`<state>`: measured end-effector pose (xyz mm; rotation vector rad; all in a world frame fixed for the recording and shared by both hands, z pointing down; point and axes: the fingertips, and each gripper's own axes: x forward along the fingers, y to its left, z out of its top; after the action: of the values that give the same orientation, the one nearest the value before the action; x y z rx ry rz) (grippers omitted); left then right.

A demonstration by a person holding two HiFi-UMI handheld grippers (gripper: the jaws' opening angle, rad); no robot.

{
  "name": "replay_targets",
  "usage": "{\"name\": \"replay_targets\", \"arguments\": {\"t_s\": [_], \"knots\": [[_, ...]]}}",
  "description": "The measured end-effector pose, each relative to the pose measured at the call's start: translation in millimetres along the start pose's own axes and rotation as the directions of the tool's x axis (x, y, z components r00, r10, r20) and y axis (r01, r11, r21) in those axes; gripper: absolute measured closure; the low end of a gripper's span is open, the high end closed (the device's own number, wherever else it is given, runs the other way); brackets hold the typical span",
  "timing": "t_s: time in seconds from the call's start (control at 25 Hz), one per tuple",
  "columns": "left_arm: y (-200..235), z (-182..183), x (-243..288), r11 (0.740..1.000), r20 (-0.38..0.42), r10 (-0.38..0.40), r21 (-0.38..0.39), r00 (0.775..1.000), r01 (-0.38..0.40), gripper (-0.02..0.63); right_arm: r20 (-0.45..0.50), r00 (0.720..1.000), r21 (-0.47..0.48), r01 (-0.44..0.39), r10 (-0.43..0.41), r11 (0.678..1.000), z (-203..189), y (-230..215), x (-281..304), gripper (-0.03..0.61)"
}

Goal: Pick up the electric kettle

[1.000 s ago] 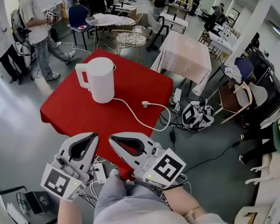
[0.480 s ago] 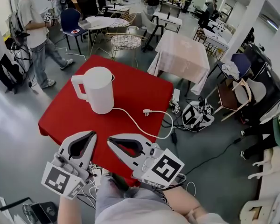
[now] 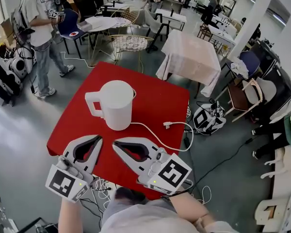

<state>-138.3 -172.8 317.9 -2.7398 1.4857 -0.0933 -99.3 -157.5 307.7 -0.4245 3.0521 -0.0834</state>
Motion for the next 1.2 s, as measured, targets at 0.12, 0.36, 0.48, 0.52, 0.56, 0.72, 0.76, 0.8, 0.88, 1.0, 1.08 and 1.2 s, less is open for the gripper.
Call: {"name": "replay_targets", "arguments": {"t_s": [0.12, 0.36, 0.48, 0.52, 0.56, 0.72, 0.76, 0.8, 0.88, 1.0, 1.08, 1.2], "knots": [[32.3, -13.4, 2.7, 1.0, -0.005, 0.021, 0.006, 1.0, -0.021, 0.603, -0.001, 1.0, 0.003, 0.03, -0.03, 1.0, -2.7, -8.6, 23.3, 0.571], [93.4, -43.6, 13.0, 0.991, 0.014, 0.13, -0.036, 0.991, -0.13, 0.58, -0.021, 0.997, 0.02, 0.077, -0.076, 0.997, -13.5, -25.2, 56.1, 0.571], [113.7, -60.8, 20.3, 0.981, 0.012, 0.187, -0.055, 0.982, -0.186, 0.52, -0.04, 0.995, 0.017, 0.096, -0.095, 0.995, -20.5, -32.7, 67.0, 0.571], [119.1, -66.4, 23.1, 0.977, 0.009, 0.211, -0.046, 0.977, -0.21, 0.508, -0.043, 0.994, 0.018, 0.102, -0.102, 0.995, -22.2, -35.2, 69.7, 0.571], [124.1, -71.9, 26.2, 0.971, 0.004, 0.238, -0.027, 0.971, -0.238, 0.496, -0.044, 0.993, 0.02, 0.109, -0.108, 0.994, -23.8, -37.6, 72.1, 0.571], [142.1, -96.8, 42.0, 0.943, -0.034, 0.33, 0.051, 0.943, -0.328, 0.462, -0.055, 0.991, 0.027, 0.125, -0.124, 0.992, -32.6, -45.7, 81.1, 0.571], [145.7, -103.4, 46.1, 0.938, -0.037, 0.345, 0.048, 0.938, -0.343, 0.457, -0.059, 0.99, 0.027, 0.128, -0.126, 0.991, -34.6, -47.1, 82.6, 0.571], [148.8, -109.4, 50.0, 0.933, -0.042, 0.359, 0.038, 0.932, -0.357, 0.456, -0.064, 0.99, 0.029, 0.13, -0.128, 0.991, -36.3, -48.3, 83.2, 0.571], [153.1, -120.1, 58.3, 0.927, -0.061, 0.374, 0.026, 0.925, -0.373, 0.453, -0.073, 0.988, 0.036, 0.136, -0.133, 0.99, -39.4, -50.4, 82.9, 0.571], [158.9, -134.2, 70.2, 0.922, -0.085, 0.387, 0.023, 0.918, -0.387, 0.447, -0.084, 0.986, 0.033, 0.148, -0.145, 0.989, -45.1, -55.2, 81.1, 0.571], [165.5, -141.5, 77.4, 0.917, -0.099, 0.397, 0.009, 0.912, -0.398, 0.446, -0.094, 0.984, 0.035, 0.157, -0.153, 0.987, -48.5, -59.3, 80.3, 0.571], [174.3, -147.8, 88.7, 0.913, -0.111, 0.405, 0.002, 0.908, -0.407, 0.446, -0.102, 0.981, 0.039, 0.17, -0.166, 0.985, -50.5, -66.3, 78.8, 0.571]]}}
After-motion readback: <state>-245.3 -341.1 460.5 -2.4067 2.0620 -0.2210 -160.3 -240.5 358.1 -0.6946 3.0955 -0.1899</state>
